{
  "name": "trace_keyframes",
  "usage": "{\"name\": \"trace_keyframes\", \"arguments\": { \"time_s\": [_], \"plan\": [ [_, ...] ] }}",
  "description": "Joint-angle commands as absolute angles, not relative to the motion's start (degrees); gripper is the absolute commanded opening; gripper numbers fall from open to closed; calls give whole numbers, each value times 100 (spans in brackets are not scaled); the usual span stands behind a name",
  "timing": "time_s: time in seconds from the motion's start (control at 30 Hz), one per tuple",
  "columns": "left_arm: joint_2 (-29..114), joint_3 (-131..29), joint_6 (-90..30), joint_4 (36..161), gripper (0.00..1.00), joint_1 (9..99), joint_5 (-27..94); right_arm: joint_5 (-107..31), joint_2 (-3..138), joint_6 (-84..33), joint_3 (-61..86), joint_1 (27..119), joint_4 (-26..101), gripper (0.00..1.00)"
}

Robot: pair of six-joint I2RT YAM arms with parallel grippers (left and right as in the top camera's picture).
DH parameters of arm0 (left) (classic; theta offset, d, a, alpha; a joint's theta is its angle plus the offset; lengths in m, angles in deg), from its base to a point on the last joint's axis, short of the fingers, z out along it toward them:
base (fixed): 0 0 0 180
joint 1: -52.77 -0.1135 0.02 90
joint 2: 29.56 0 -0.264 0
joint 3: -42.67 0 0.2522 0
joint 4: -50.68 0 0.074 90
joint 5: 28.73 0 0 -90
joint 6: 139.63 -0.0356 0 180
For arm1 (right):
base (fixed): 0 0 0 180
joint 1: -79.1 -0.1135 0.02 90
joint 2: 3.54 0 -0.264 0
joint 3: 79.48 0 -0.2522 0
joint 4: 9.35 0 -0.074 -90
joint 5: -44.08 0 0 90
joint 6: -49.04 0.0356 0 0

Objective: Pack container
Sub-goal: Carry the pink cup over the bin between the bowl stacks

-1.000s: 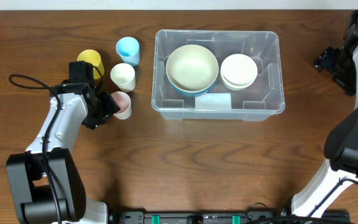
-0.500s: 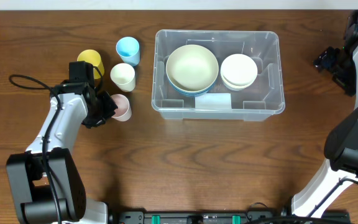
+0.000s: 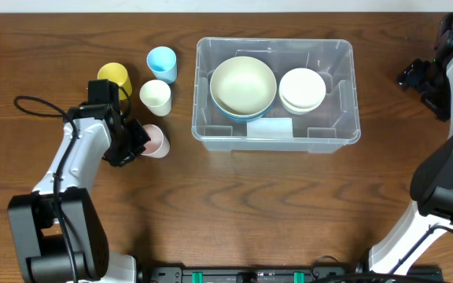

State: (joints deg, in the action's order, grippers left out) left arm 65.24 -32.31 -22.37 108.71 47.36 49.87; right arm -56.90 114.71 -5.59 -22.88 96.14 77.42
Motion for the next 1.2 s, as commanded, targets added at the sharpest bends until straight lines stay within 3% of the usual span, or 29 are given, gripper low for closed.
{"name": "trace_keyframes", "arguments": {
  "time_s": [0.0, 0.33, 0.53, 0.83, 1.17],
  "plan": [
    [6096, -3414, -2189, 11033, 6, 4750, 4974, -5773, 11443, -500, -2266, 9640, 7744, 99],
    [4209, -4192, -2191, 11706, 6, 4793, 4972, -5773, 11443, -498, -2266, 9640, 7744, 99],
    [3560, -4828, -2412, 11280, 6, 5611, 4998, -5773, 11443, -500, -2266, 9640, 7744, 99],
    [4312, -5703, -2919, 10320, 6, 7497, 5958, -5773, 11443, -500, -2266, 9640, 7744, 99],
    [5798, -5825, -3010, 9951, 6, 8168, 6045, -5773, 11443, -500, -2266, 9640, 7744, 99]
  ]
}}
